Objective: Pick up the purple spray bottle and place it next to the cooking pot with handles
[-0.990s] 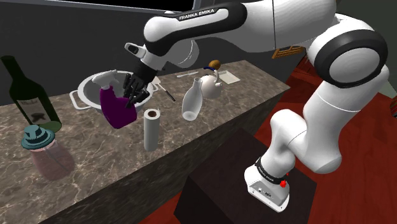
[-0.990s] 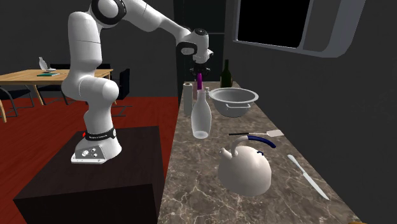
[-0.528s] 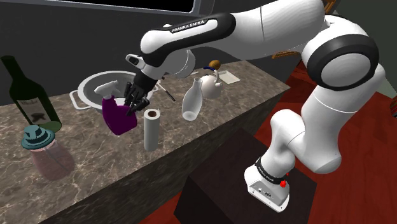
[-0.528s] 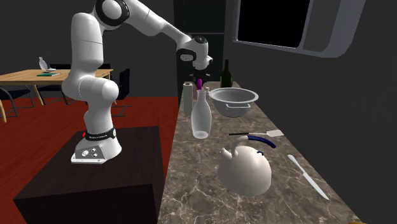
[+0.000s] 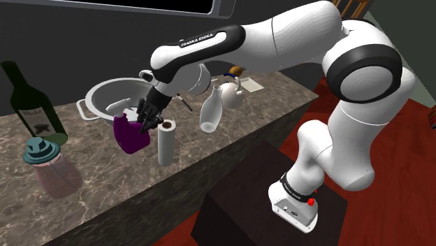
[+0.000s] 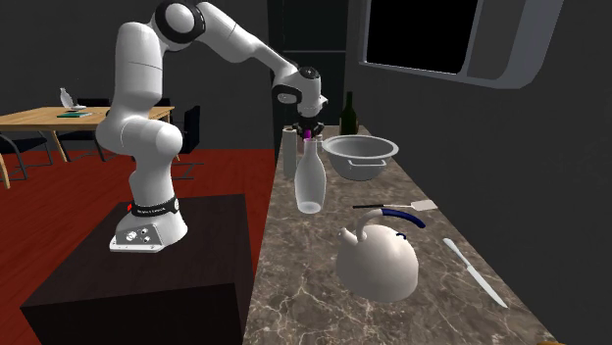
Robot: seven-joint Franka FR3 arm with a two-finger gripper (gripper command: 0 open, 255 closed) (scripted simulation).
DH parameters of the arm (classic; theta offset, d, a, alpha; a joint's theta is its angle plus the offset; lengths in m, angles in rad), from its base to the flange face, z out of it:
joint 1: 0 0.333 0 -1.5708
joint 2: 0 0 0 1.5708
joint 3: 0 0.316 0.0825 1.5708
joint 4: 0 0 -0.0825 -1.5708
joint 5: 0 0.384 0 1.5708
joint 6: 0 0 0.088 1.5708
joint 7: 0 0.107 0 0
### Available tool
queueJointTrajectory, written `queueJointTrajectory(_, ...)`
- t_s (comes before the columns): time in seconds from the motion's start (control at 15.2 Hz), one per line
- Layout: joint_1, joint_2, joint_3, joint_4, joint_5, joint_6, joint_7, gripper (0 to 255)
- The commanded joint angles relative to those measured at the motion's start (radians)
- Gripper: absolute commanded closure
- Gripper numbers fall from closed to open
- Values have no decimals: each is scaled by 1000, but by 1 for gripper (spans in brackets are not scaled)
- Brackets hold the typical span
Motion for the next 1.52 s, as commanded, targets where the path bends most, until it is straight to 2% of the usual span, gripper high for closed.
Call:
queueJointTrajectory(0.0,-8,27,11,-6,30,8,-28,255)
queueJointTrajectory(0.2,-19,55,25,-7,69,18,-63,255)
queueJointTrajectory(0.66,-19,55,25,-7,69,18,-63,255)
queueJointTrajectory(0.73,-19,55,25,-7,69,18,-63,0)
queueJointTrajectory(1.06,-19,55,25,-7,69,18,-63,0)
queueJointTrajectory(1.32,2,-66,-35,-48,-60,-15,6,0)
queueJointTrajectory(1.45,1,-66,-35,-48,-61,-15,6,0)
